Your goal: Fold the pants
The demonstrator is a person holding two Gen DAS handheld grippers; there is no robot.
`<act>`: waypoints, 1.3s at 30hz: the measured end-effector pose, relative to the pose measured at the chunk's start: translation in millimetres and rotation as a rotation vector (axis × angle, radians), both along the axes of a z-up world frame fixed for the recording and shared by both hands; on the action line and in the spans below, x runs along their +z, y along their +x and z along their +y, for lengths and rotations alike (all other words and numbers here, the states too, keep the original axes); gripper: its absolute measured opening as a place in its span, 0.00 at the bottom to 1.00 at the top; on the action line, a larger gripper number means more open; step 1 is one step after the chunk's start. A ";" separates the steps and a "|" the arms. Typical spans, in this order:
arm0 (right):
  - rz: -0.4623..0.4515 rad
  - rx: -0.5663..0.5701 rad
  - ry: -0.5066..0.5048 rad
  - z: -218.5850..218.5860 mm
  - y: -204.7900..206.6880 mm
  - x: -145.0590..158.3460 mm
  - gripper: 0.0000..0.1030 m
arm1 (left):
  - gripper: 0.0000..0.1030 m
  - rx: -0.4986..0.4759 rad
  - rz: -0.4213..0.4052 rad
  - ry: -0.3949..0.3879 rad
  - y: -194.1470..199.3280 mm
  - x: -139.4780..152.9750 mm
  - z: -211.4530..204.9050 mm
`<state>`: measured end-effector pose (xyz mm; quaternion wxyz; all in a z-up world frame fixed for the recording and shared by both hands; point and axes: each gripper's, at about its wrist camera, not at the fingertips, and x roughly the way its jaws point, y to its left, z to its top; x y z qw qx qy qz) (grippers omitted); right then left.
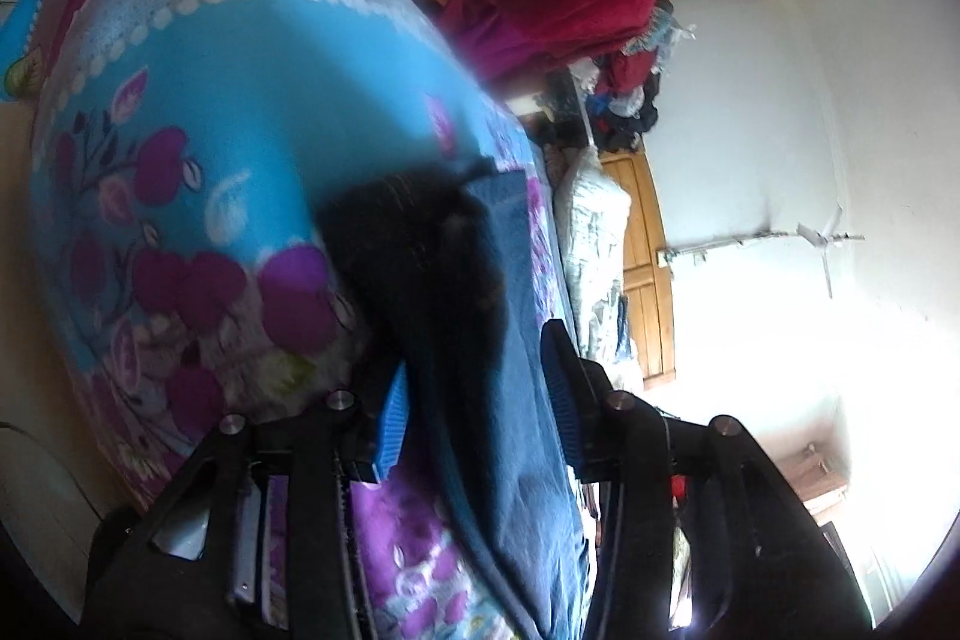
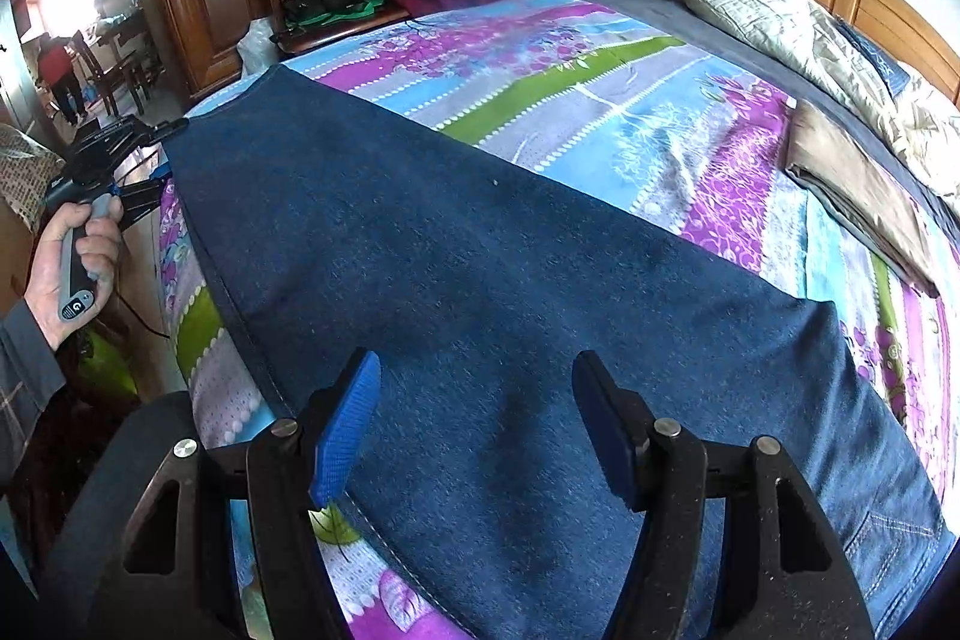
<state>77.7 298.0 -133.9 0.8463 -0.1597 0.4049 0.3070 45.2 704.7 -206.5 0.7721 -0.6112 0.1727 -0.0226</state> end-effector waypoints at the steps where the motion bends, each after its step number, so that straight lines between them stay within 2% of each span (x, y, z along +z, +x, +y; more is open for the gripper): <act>1: 0.002 0.001 0.004 1.6 0.9 -0.1 0.68 | 0.40 0.007 0.008 0.007 -2.9 1.9 -1.9; 3: 0.005 0.005 0.010 4.0 2.2 -1.2 0.68 | 0.40 0.003 0.031 0.044 -7.3 4.7 -6.8; 7: 0.013 0.026 0.001 12.5 2.7 -8.5 0.68 | 0.40 -0.007 0.014 0.050 -7.5 -0.4 -4.6; 12: -0.003 0.042 0.020 19.8 0.1 -8.8 0.68 | 0.40 0.047 0.019 0.097 7.4 8.8 6.8; 14: -0.014 0.045 0.022 23.4 -1.1 -10.1 0.63 | 0.23 0.044 0.061 0.163 15.5 14.1 6.1; 15: -0.025 0.045 0.023 24.6 -1.6 -11.1 0.48 | 0.11 0.038 0.101 0.207 19.8 16.9 4.8; 20: -0.040 0.006 -0.007 25.0 5.2 -31.7 0.38 | 0.10 0.031 0.127 0.284 18.4 24.3 1.5; 22: 0.050 0.008 -0.043 25.9 13.1 -58.4 0.37 | 0.09 0.026 0.129 0.297 19.9 26.6 1.6; 23: 0.042 0.008 -0.033 24.5 12.3 -62.6 0.37 | 0.09 0.023 0.130 0.309 20.6 28.8 0.7; 26: 0.058 -0.027 0.003 21.2 14.1 -56.6 0.37 | 0.08 -0.002 0.102 0.405 26.4 57.8 -11.8; 30: 0.067 -0.068 0.049 7.8 16.2 -46.3 0.39 | 0.08 -0.100 0.007 0.587 42.3 118.0 -52.3; 34: 0.055 -0.156 0.124 -37.2 16.0 -27.7 0.41 | 0.08 -0.281 -0.108 0.778 68.7 179.6 -130.8; 37: 0.042 -0.253 0.179 -85.1 16.2 -15.8 0.42 | 0.08 -0.423 -0.190 0.864 87.2 206.6 -200.0; 39: 0.041 -0.317 0.201 -116.0 13.6 -14.3 0.42 | 0.08 -0.515 -0.238 0.893 96.2 214.1 -249.1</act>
